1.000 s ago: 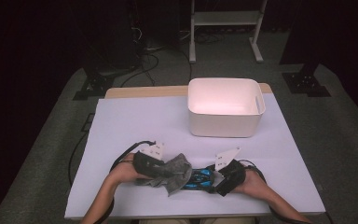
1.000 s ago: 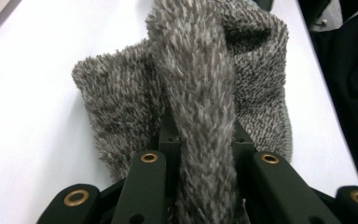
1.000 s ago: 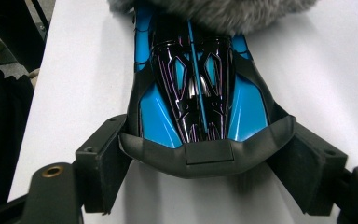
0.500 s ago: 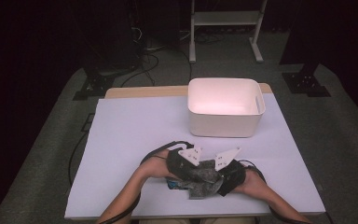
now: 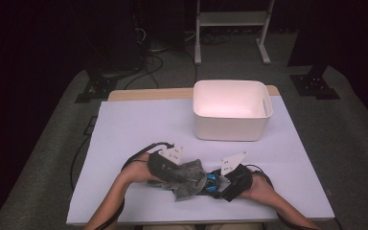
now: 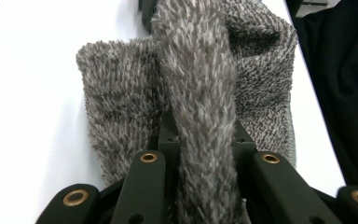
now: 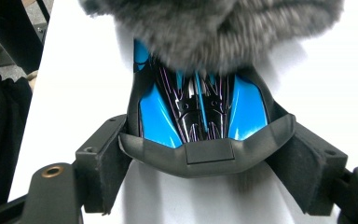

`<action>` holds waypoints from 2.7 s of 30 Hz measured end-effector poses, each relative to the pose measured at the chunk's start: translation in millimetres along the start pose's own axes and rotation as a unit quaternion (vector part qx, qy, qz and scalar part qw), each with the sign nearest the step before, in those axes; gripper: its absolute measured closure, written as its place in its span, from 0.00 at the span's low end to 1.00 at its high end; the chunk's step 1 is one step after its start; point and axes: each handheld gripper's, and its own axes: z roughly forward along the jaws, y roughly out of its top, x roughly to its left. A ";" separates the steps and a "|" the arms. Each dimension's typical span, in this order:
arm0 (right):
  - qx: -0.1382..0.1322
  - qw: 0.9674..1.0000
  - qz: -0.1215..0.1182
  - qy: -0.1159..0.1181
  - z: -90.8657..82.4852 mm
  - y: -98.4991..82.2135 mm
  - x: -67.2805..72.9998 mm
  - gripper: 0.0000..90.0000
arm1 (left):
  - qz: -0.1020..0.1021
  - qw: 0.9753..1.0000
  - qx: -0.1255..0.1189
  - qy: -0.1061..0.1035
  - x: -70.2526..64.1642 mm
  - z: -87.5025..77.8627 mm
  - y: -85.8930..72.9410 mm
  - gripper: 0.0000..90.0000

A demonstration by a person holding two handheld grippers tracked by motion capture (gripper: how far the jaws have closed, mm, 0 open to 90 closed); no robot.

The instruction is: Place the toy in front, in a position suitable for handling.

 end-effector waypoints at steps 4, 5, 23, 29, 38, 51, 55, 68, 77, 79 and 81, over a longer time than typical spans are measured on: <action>-0.004 1.000 0.016 0.001 0.2 -0.1 0.1 0.23 | -0.014 1.000 -0.014 -0.005 -0.9 1.1 -10.1 0.82; -0.003 1.000 0.020 0.002 0.2 0.4 0.2 0.21 | -0.014 1.000 -0.016 -0.005 -1.2 2.5 -10.6 0.82; -0.005 0.999 0.052 0.009 -11.4 25.8 -15.3 0.18 | -0.004 1.000 -0.005 -0.004 -4.8 5.9 -5.5 0.82; 0.000 0.997 0.071 0.017 -0.8 21.5 -19.4 0.21 | -0.002 1.000 0.003 -0.005 -4.1 4.7 -3.9 0.82; -0.017 0.987 0.139 0.083 3.4 11.0 -29.2 0.34 | -0.007 1.000 -0.008 0.001 -1.6 -7.6 -0.6 0.81; -0.024 0.998 0.063 0.017 -3.4 17.4 -5.7 0.37 | -0.032 0.999 -0.004 0.020 7.9 -17.9 11.0 0.73; -0.024 0.999 0.019 -0.024 -6.1 20.1 9.3 0.37 | -0.041 0.999 0.005 0.011 10.3 -11.9 14.3 0.69; -0.046 0.997 -0.012 -0.062 -8.5 14.6 23.0 0.37 | -0.065 0.998 0.020 -0.013 12.7 4.3 17.3 0.68; -0.056 0.995 -0.025 -0.077 -10.3 16.7 31.0 0.37 | -0.028 0.999 0.016 0.023 -10.1 -4.1 19.8 0.69; -0.060 0.995 -0.018 -0.071 -13.1 17.8 31.1 0.37 | -0.025 0.999 0.014 0.026 -12.7 -5.0 20.2 0.70; -0.060 0.996 -0.014 -0.068 -15.0 18.9 30.3 0.37 | -0.015 0.999 0.010 0.030 -20.1 -8.3 22.1 0.70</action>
